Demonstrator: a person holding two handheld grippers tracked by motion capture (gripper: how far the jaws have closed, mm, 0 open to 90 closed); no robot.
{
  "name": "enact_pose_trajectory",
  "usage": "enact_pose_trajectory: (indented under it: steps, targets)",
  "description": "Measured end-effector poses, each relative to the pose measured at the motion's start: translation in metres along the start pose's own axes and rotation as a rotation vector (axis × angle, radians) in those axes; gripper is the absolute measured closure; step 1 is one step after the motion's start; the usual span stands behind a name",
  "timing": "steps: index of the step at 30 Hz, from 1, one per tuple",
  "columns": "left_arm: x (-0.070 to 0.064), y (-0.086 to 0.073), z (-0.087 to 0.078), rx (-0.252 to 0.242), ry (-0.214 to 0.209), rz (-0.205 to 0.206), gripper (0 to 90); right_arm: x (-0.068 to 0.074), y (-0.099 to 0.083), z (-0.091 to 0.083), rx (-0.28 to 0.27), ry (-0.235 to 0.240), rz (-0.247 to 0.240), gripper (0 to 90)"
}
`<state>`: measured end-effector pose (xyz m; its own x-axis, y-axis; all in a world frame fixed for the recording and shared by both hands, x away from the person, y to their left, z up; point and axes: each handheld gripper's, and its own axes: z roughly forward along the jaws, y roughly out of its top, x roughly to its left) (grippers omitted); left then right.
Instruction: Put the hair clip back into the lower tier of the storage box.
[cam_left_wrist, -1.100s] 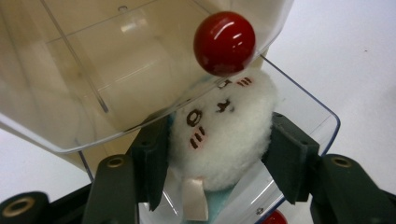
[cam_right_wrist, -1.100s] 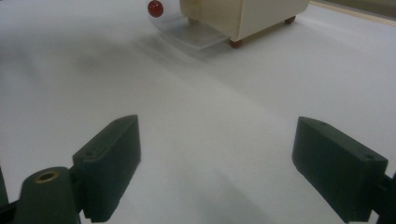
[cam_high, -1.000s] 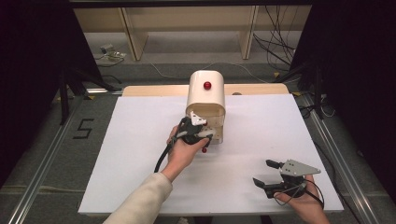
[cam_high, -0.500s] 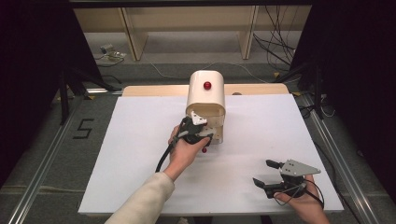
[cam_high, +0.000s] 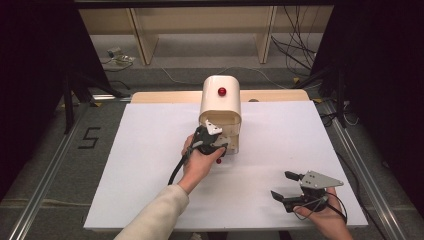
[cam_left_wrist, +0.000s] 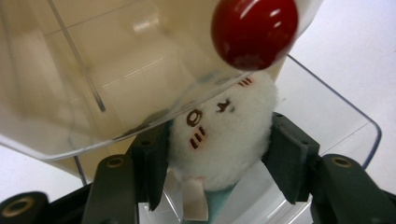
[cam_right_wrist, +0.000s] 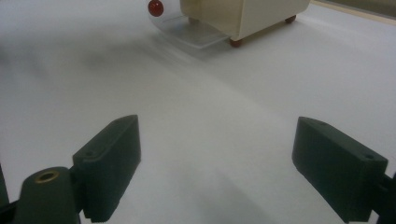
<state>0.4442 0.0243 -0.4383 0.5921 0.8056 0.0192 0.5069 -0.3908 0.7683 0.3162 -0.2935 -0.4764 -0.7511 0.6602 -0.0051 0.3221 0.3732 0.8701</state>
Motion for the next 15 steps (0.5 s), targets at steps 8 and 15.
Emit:
enact_pose_trajectory:
  steps: [8,15]
  targets:
    - [-0.0008,-0.0011,0.0032,0.007,0.012,0.007,45.1,-0.0001,-0.0001,0.0001,-0.001,0.000,-0.002,16.2]
    - [-0.0013,-0.0017,0.0048,0.007,0.033,0.014,44.7,0.0002,-0.0001,0.0000,0.002,0.000,0.000,16.2]
